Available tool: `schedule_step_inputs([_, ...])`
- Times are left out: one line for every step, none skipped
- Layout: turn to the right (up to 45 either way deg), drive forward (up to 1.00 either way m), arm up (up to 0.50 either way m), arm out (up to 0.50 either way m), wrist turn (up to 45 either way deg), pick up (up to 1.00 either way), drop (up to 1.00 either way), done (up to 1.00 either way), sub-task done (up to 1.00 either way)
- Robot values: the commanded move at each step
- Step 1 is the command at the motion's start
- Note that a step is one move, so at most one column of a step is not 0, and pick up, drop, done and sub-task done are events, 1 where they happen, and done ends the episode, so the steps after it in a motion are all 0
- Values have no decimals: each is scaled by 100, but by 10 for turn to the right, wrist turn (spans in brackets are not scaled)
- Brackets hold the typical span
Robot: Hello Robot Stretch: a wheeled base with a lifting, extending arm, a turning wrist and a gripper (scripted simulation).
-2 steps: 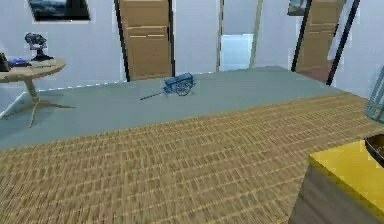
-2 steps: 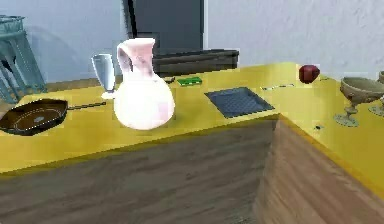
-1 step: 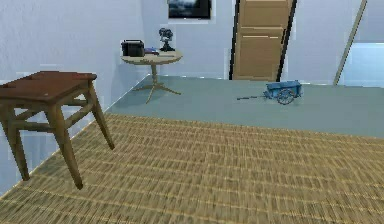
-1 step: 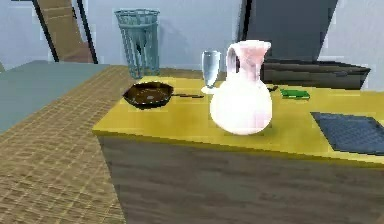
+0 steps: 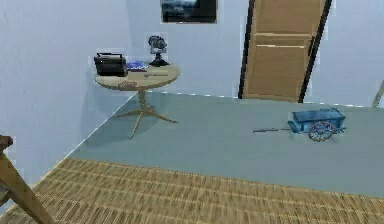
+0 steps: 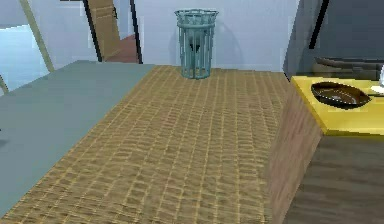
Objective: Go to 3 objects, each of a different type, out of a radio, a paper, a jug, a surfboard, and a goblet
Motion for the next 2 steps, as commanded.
schedule_step_inputs([0, 100, 0, 0, 0, 0, 0, 0, 0])
schedule_step_inputs([-30, 0, 0, 0, 0, 0, 0, 0, 0])
